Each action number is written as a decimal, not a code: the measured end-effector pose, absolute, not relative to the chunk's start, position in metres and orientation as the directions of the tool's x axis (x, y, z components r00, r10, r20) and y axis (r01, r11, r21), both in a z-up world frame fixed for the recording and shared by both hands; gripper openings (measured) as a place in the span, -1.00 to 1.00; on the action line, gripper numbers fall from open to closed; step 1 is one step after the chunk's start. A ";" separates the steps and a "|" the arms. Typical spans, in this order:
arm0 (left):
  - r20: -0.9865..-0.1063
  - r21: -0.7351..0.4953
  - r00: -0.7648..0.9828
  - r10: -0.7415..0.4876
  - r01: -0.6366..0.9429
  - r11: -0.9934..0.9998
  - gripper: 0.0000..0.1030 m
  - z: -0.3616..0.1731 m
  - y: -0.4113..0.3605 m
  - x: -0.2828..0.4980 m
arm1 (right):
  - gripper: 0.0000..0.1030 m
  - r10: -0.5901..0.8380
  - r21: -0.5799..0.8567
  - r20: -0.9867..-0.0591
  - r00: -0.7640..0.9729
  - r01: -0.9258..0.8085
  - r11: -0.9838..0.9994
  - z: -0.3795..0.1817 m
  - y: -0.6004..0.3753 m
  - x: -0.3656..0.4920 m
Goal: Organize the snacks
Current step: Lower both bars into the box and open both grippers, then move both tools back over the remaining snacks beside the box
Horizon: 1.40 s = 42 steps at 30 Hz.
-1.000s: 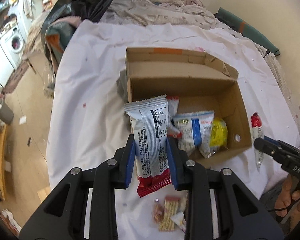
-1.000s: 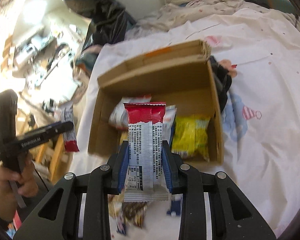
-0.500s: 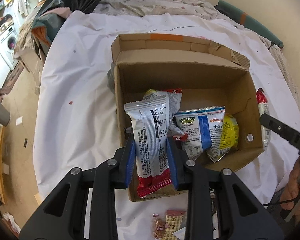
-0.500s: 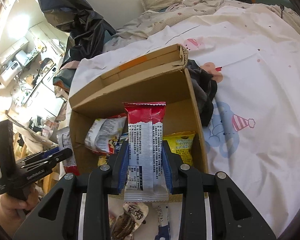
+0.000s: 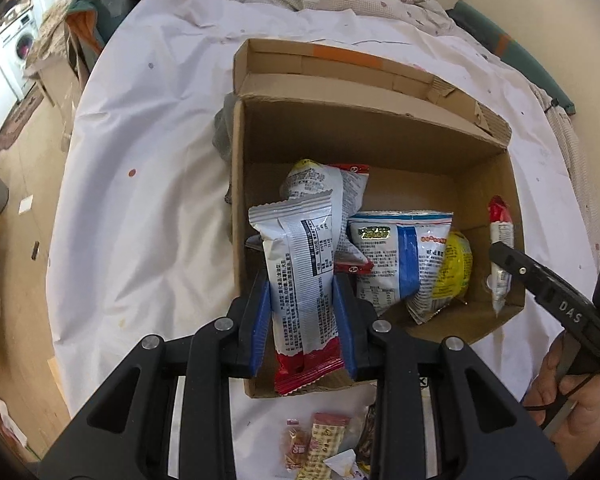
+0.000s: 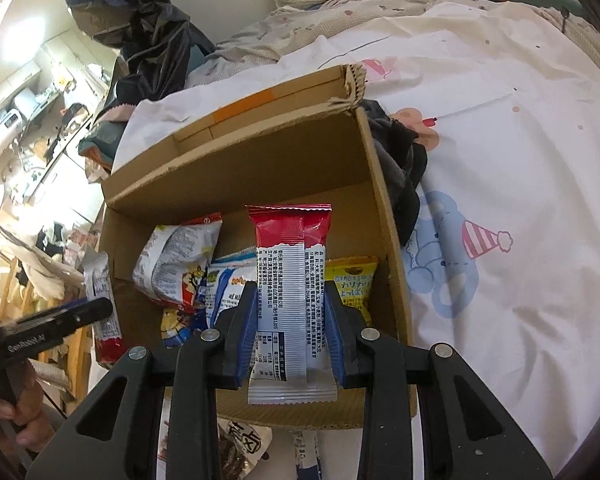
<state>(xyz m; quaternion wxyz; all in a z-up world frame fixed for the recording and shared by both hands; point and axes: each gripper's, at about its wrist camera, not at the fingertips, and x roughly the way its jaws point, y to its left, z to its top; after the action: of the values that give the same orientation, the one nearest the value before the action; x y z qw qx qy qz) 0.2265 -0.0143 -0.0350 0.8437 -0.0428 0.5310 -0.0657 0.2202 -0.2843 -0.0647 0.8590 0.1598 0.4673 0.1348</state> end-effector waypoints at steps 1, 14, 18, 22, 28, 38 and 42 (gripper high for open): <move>-0.884 -0.110 0.448 -0.134 0.080 0.991 -0.49 -0.033 -0.017 0.225 | -0.36 0.376 0.395 -0.765 0.523 -0.080 0.915 -0.066 -0.284 0.220; -0.884 -0.051 0.460 -0.083 0.080 0.995 -0.48 -0.035 -0.022 0.230 | -0.36 0.391 0.397 -0.770 0.503 -0.101 0.912 -0.069 -0.279 0.221; -0.890 -0.055 0.448 -0.085 0.078 0.995 -0.45 -0.038 -0.020 0.229 | -0.36 0.395 0.394 -0.768 0.505 -0.114 0.912 -0.068 -0.276 0.219; -0.891 -0.062 0.444 -0.097 0.093 0.994 -0.21 -0.038 -0.021 0.227 | -0.31 0.412 0.420 -0.756 0.508 -0.106 0.901 -0.067 -0.277 0.220; -0.865 -0.051 0.490 -0.107 0.127 0.991 0.44 -0.029 -0.029 0.217 | 0.51 0.437 0.457 -0.736 0.516 -0.097 0.884 -0.064 -0.282 0.220; -0.825 -0.124 0.541 -0.167 0.115 0.986 0.50 -0.018 -0.019 0.214 | 0.62 0.439 0.467 -0.720 0.538 -0.094 0.879 -0.053 -0.285 0.215; -0.810 -0.144 0.560 -0.173 0.097 0.985 0.50 -0.015 -0.009 0.209 | 0.62 0.442 0.466 -0.710 0.548 -0.104 0.879 -0.048 -0.283 0.209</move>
<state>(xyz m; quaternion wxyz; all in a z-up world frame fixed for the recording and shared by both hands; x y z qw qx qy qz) 0.2087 -0.0093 -0.0146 0.8822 -0.0412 0.4627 -0.0765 0.2086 -0.2830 -0.0479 0.8594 0.1883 0.4480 0.1589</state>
